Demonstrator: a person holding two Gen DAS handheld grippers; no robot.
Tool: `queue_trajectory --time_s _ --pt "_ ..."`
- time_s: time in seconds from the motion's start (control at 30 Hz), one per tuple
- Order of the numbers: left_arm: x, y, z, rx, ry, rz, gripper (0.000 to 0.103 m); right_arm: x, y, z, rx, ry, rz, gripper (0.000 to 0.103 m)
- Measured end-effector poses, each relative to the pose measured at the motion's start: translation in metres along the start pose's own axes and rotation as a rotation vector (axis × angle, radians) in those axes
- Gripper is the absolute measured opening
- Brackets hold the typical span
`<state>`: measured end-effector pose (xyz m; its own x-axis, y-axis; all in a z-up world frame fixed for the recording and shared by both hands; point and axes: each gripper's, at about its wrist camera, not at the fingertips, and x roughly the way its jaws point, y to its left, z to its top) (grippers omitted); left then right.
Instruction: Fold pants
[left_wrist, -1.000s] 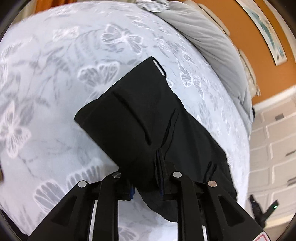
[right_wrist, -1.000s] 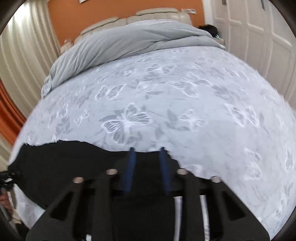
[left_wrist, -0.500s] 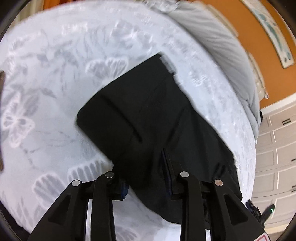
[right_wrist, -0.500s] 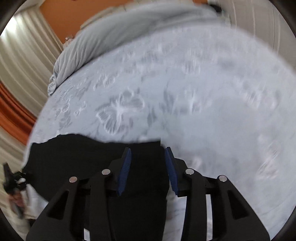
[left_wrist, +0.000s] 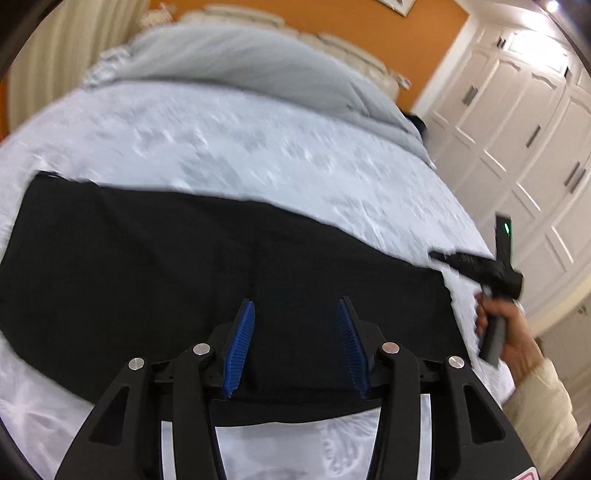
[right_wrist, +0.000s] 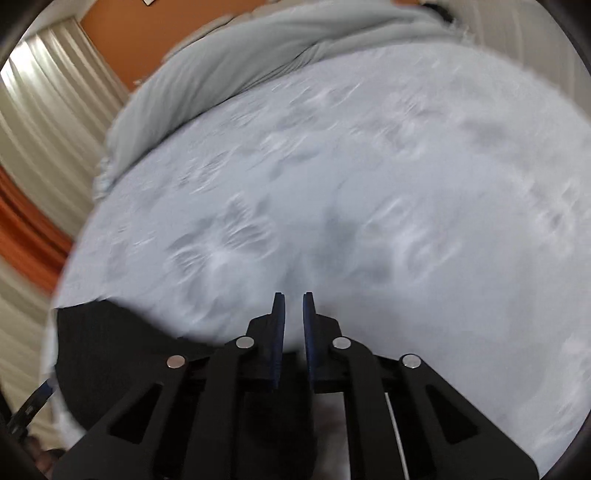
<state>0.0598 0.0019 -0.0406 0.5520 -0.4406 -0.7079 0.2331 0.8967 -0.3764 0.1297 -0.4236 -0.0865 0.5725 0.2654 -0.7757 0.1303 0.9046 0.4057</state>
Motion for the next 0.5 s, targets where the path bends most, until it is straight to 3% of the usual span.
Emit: queue_trajectory --time_s 0.07,0.13,0.2,0.27,0.33,0.37,0.4,0.5 --pt "0.01 -0.007 -0.007 0.034 0.046 -0.049 0.046 -0.005 -0.017 0.0 0.062 0.079 0.063 0.013" --pt "0.016 -0.023 -0.018 0.071 0.096 -0.146 0.049 -0.016 -0.027 -0.004 0.083 0.099 0.126 0.014" --pt "0.023 -0.049 -0.029 0.145 0.13 -0.244 0.057 -0.019 -0.034 -0.014 0.106 0.132 0.178 0.025" --pt "0.032 -0.077 -0.041 0.238 0.149 -0.292 0.064 -0.013 -0.033 -0.025 0.108 0.178 0.223 0.029" --pt "0.048 -0.091 -0.055 0.277 0.197 -0.297 0.066 -0.001 -0.019 -0.034 0.043 0.223 0.249 0.026" --pt "0.059 -0.092 -0.061 0.282 0.233 -0.275 0.066 0.001 -0.01 -0.035 -0.019 0.214 0.219 0.014" --pt "0.072 -0.091 -0.068 0.278 0.279 -0.249 0.066 0.002 -0.005 -0.031 -0.046 0.206 0.182 0.011" --pt "0.075 -0.09 -0.075 0.33 0.249 -0.25 0.065 -0.013 0.002 -0.007 -0.032 0.061 0.21 0.005"
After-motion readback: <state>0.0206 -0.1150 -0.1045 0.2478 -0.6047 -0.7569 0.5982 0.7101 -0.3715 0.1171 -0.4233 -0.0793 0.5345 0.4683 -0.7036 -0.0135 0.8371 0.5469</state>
